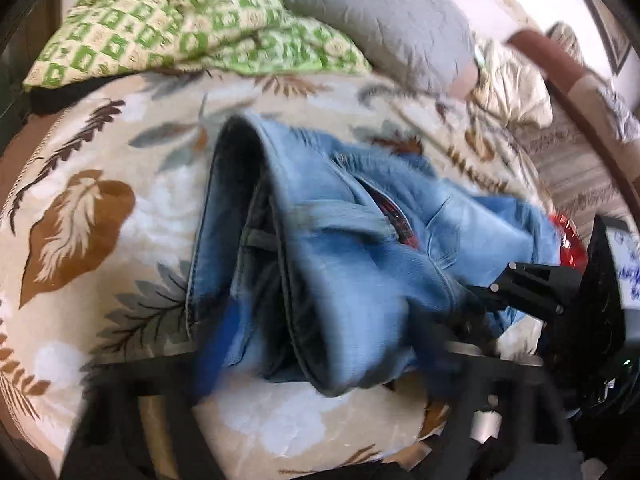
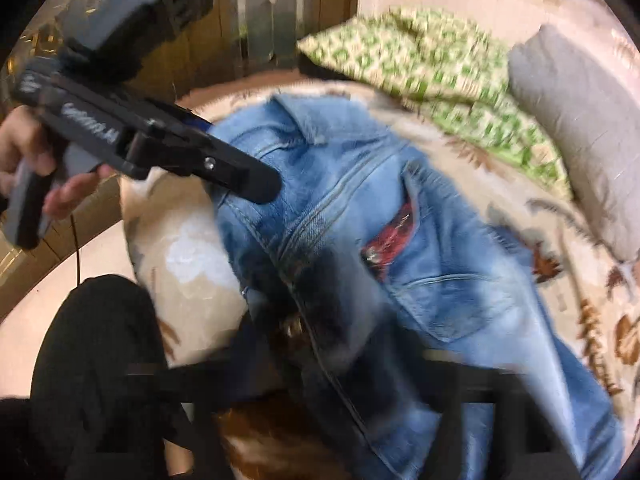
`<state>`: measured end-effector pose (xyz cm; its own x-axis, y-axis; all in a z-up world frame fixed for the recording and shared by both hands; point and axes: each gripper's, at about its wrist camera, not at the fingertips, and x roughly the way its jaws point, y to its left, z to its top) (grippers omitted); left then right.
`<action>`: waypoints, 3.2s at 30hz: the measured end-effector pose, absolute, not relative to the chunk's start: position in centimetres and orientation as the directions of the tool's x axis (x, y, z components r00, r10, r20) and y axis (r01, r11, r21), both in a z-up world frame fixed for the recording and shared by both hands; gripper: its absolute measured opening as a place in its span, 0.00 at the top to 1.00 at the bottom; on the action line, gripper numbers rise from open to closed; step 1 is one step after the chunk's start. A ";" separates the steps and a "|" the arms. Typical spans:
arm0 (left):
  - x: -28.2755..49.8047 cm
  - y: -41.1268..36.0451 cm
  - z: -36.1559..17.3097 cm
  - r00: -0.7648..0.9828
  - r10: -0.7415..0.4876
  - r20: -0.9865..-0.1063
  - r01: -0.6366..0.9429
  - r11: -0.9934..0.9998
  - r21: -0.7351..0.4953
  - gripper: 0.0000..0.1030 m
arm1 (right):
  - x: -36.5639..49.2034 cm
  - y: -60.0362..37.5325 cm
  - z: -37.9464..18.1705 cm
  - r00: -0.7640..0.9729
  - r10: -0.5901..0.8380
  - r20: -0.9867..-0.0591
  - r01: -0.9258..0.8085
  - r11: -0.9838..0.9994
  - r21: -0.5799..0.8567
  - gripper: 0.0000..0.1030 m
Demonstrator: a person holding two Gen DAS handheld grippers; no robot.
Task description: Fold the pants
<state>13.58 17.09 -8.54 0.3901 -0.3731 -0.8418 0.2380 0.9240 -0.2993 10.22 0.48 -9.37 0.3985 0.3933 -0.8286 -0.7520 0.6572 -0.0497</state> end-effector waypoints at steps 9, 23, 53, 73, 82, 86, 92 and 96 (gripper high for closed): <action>12.5 18.8 -4.5 0.493 -0.338 -0.802 0.309 0.930 -0.201 0.91 | 8.7 2.2 -6.3 0.486 0.528 -0.697 -0.754 0.656 -0.028 0.74; 11.7 20.9 -5.2 0.501 -0.377 -0.779 0.246 0.925 -0.290 0.14 | 9.3 -4.2 -4.6 0.445 0.525 -0.726 -0.717 0.694 0.062 0.20; 27.3 15.0 -11.2 0.324 -0.223 -0.919 0.310 0.943 -0.119 0.87 | 28.6 -8.8 -9.8 0.378 0.369 -0.849 -0.454 0.873 0.177 0.95; 11.5 19.4 -7.6 0.420 -0.287 -0.861 0.117 0.958 -0.263 0.18 | 6.6 -7.6 -5.5 0.512 0.378 -0.771 -0.734 0.658 -0.166 0.20; 10.8 19.2 -10.4 0.433 -0.466 -0.771 -0.020 0.850 -0.526 0.18 | 4.0 0.6 -9.2 0.573 0.370 -0.731 -0.782 0.515 -0.352 0.20; 12.0 20.0 -12.1 0.436 -0.533 -0.725 -0.132 0.759 -0.637 0.10 | 5.5 2.4 -10.8 0.632 0.305 -0.712 -0.730 0.542 -0.416 0.23; 12.7 19.6 -12.7 0.461 -0.479 -0.747 -0.143 0.791 -0.596 0.67 | 6.9 2.3 -11.5 0.584 0.337 -0.739 -0.742 0.592 -0.316 0.61; 12.9 20.4 -12.3 0.457 -0.486 -0.745 -0.104 0.802 -0.588 0.80 | 7.3 2.6 -11.2 0.572 0.358 -0.738 -0.735 0.623 -0.267 0.75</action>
<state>12.93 20.42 -12.32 0.4567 -0.4864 -0.7449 -0.1045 0.8022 -0.5878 7.26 2.56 -11.20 0.5718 0.3584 -0.7380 -0.7354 0.6227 -0.2673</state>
